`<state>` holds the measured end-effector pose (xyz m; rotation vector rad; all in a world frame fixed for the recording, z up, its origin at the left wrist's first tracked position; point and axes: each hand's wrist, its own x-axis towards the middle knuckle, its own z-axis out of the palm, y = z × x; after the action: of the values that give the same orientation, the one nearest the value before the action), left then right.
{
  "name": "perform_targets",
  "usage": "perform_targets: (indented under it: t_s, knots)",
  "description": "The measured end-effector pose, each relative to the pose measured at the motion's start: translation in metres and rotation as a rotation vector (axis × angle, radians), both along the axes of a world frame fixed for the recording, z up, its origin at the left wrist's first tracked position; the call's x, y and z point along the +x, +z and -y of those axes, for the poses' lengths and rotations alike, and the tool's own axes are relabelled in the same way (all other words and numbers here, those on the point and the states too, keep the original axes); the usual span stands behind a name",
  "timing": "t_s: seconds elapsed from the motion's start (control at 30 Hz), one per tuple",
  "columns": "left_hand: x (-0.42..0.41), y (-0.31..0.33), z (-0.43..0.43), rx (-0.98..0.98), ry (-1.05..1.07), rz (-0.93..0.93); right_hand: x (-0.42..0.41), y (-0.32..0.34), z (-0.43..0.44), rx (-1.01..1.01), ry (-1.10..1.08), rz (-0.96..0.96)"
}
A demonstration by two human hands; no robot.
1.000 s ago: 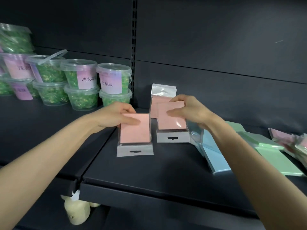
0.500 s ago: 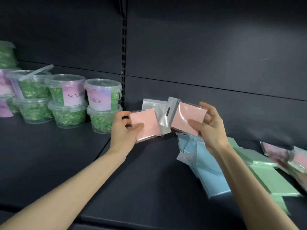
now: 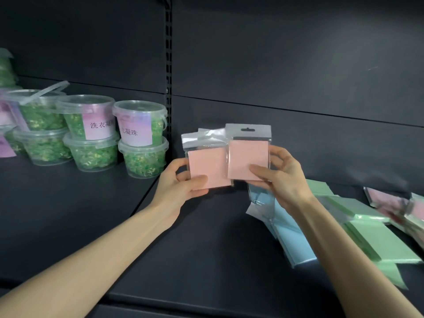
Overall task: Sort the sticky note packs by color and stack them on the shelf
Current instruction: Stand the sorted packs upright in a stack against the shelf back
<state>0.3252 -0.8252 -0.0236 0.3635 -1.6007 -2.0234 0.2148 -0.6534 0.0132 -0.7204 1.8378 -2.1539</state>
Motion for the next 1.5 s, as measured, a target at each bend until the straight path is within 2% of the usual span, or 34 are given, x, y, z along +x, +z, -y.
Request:
perform_targets:
  t_s: [0.13,0.27,0.57,0.73,0.93,1.03,1.13,1.27,1.5]
  knots:
    - [0.000,-0.002,-0.005,-0.002,-0.124,-0.020,0.001,-0.006,0.006,0.092,0.034,-0.016]
    - [-0.002,-0.003,-0.008,-0.068,-0.176,-0.004,0.003,-0.014,0.014,0.260,0.035,-0.141]
    - [-0.012,0.003,0.009,-0.572,-0.109,0.147,0.000,-0.001,0.027,0.593,-0.026,-0.420]
    - [-0.038,0.013,0.040,-0.940,0.041,0.257,-0.025,0.005,0.049,0.788,-0.063,-0.518]
    - [-0.057,0.003,0.058,-1.046,0.097,0.317,-0.042,-0.003,0.066,0.900,-0.131,-0.578]
    - [-0.060,-0.007,0.056,-1.171,0.154,0.386,-0.042,-0.006,0.068,0.917,-0.167,-0.598]
    - [-0.063,-0.016,0.059,-1.138,0.086,0.432,-0.039,-0.005,0.067,0.916,-0.130,-0.624]
    - [-0.073,-0.016,0.068,-1.016,-0.105,0.434,-0.038,-0.004,0.068,1.060,0.004,-0.698]
    - [-0.077,-0.021,0.074,-1.005,-0.271,0.476,-0.039,-0.014,0.081,1.145,0.100,-0.729]
